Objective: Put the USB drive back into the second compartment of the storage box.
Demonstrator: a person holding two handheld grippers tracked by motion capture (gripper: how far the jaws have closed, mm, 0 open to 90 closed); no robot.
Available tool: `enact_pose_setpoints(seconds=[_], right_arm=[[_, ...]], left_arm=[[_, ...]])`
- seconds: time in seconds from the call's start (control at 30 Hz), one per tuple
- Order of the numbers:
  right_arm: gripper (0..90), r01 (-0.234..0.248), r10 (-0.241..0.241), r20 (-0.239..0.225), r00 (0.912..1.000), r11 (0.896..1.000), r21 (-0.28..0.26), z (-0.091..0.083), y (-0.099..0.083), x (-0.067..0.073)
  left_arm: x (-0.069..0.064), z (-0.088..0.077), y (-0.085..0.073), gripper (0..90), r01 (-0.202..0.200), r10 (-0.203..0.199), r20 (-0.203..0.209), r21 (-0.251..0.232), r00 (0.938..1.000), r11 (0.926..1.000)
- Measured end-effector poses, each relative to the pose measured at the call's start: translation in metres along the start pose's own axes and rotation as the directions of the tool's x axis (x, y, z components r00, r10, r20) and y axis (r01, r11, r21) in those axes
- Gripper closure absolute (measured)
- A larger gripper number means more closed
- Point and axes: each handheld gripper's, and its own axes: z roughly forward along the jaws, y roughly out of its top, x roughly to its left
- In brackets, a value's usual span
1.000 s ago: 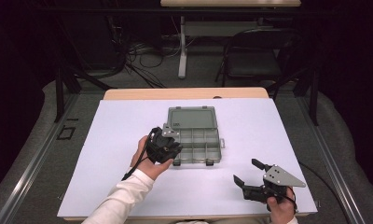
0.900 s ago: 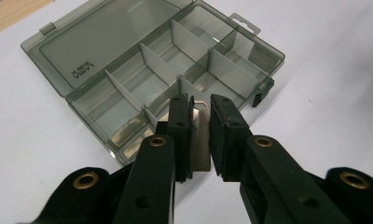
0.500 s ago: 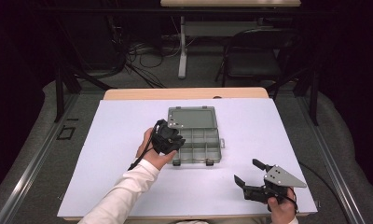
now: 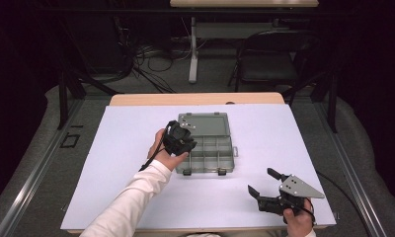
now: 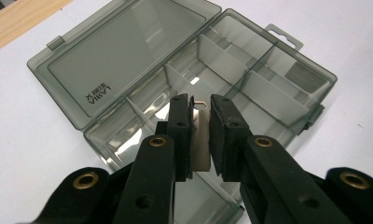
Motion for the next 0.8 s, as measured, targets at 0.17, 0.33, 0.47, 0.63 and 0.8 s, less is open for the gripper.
enact_pose_setpoints(seconds=[0.17, 0.33, 0.47, 0.63, 0.8], right_arm=[[12.1, 0.002, -0.002, 0.0, 1.0, 1.0, 0.002, 0.0, 0.0, 0.0], [12.1, 0.003, -0.003, -0.003, 1.0, 1.0, 0.0, 0.0, 0.0, 0.0], [12.1, 0.002, -0.002, -0.004, 1.0, 1.0, 0.001, 0.001, 0.0, 0.0], [12.1, 0.002, -0.002, -0.004, 1.0, 1.0, 0.0, 0.0, 0.0, -0.001], [12.1, 0.005, -0.005, -0.005, 1.0, 1.0, 0.0, 0.001, 0.0, 0.0]], left_arm=[[0.003, 0.005, 0.003, 79.3, -0.004, 0.004, 0.0, 0.002, 1.0, 1.0], [0.008, 0.014, 0.005, 79.3, -0.009, 0.009, -0.008, -0.001, 0.9999, 1.0], [0.012, 0.019, 0.005, 79.3, -0.005, 0.005, -0.007, -0.002, 1.0, 1.0], [0.014, 0.025, 0.006, 79.3, -0.019, 0.019, 0.004, -0.019, 0.9998, 0.9996], [0.016, 0.034, 0.007, 79.3, -0.032, 0.032, 0.028, -0.019, 0.9991, 0.9993]])
